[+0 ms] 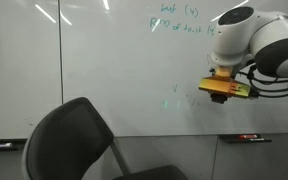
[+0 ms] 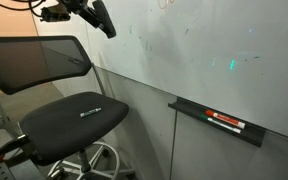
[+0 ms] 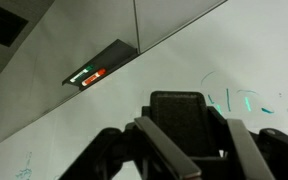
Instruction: Erase the words on the whiteboard
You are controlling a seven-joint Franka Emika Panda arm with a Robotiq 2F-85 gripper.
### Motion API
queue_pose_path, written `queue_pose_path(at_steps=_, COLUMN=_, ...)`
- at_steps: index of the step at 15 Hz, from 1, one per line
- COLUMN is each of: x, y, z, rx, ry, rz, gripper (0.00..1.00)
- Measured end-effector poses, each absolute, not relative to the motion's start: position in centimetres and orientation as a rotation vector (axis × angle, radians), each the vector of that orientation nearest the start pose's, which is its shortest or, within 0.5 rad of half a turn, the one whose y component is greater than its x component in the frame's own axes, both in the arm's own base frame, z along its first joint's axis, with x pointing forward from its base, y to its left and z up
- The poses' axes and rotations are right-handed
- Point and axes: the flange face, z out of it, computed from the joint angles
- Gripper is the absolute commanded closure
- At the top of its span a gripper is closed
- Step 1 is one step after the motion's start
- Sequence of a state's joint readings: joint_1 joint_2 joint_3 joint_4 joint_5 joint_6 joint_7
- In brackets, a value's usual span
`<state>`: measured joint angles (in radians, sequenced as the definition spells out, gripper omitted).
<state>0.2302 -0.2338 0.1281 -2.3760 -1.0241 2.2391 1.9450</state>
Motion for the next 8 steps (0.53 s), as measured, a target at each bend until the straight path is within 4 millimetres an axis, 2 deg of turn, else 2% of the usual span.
queue_pose_path(at_steps=3, x=42.6, y=18.0, z=44.9, rx=-2.796, ry=1.323, rz=-1.435, gripper=0.69)
queue_pose_path(at_steps=5, x=40.7, y=20.9, z=45.6, rx=-2.807, ry=1.225, rz=-1.496, gripper=0.69)
queue_pose_path(at_steps=8, x=38.0, y=26.0, z=45.0, rx=-2.884, ry=0.979, rz=-1.486, gripper=0.69)
